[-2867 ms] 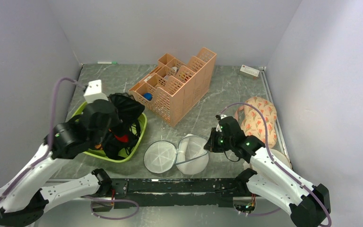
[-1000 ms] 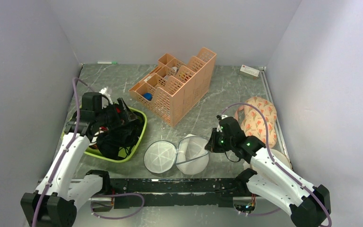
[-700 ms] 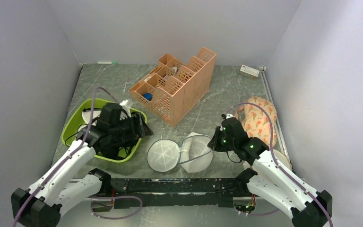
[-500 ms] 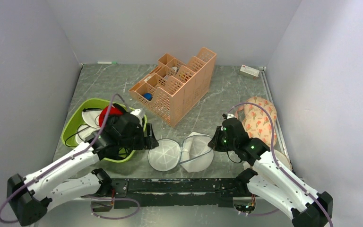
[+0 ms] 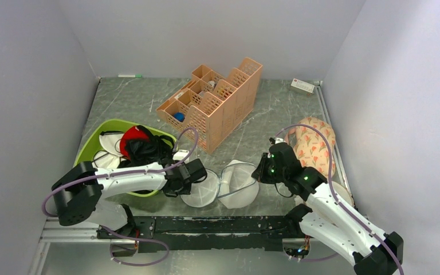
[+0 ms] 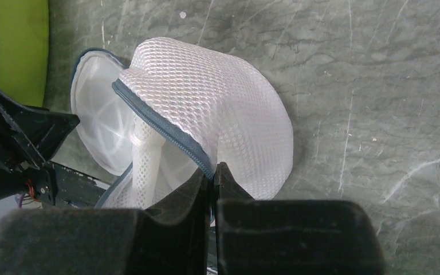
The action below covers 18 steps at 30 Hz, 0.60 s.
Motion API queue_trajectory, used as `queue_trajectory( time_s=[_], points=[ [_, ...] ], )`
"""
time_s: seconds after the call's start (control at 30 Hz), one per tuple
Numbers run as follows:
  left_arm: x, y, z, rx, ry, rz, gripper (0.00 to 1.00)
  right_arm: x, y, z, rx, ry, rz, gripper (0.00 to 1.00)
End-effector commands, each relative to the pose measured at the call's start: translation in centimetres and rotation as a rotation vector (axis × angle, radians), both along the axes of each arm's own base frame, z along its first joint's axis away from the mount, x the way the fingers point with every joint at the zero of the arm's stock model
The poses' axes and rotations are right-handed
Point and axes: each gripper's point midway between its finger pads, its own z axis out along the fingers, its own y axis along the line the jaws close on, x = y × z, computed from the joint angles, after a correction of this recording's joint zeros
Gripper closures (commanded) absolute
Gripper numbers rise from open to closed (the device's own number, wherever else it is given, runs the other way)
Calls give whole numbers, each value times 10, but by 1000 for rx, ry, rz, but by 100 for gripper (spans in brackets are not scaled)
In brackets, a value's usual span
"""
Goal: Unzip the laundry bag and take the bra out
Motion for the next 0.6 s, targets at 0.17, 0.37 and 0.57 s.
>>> queue_trajectory(
  time_s=[0.17,0.37,0.57],
  points=[
    [25,-17,6,-41,-123,1,48,2,-2,10,7,-31,-6,96],
    [25,-22,-9,-22,-99,-16,52,2,1,8,9,-23,6,96],
    [22,-10,-15,4,-102,0,70,0,2,6,12,-18,16,96]
  ],
)
